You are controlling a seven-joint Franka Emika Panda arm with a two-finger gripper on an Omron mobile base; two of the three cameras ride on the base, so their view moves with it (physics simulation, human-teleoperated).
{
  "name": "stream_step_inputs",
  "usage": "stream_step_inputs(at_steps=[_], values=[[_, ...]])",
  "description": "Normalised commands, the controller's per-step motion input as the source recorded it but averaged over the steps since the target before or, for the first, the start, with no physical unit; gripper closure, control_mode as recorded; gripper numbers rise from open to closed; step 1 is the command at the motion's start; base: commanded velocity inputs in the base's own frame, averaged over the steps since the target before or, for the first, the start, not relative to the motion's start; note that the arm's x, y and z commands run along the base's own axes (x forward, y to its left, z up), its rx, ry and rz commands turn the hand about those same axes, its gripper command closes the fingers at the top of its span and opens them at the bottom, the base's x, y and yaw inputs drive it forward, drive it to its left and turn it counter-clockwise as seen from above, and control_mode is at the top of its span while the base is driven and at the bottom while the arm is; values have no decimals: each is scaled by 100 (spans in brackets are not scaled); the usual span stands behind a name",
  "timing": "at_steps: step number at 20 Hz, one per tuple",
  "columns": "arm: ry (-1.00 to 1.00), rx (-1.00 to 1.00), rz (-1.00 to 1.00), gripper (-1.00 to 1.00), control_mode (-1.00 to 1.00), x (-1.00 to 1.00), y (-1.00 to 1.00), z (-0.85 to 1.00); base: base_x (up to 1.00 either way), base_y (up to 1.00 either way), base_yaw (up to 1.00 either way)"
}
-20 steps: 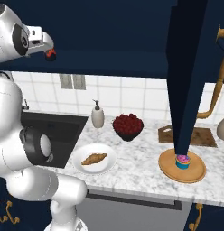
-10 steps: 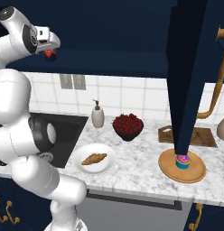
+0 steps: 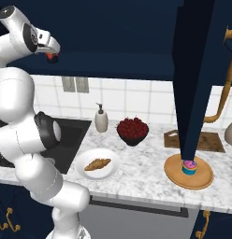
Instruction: From the different types of pastries on the counter, select a croissant and place it on the cutting board. Then retrieve a jar of jam from the cabinet and place it alongside the croissant on the cutting board.
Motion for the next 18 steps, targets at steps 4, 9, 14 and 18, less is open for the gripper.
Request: stream_step_inputs(at_steps=[4,9,14,18], values=[[1,5,2,-100,-100,26,-11,-6,0,0,0],[0,1,2,-100,-100,36,-4,-4,0,0,0],[0,5,1,-100,-100,5,0,0,0,0,0],[3,4,0,-100,-100,0,0,-5,0,0,0]])
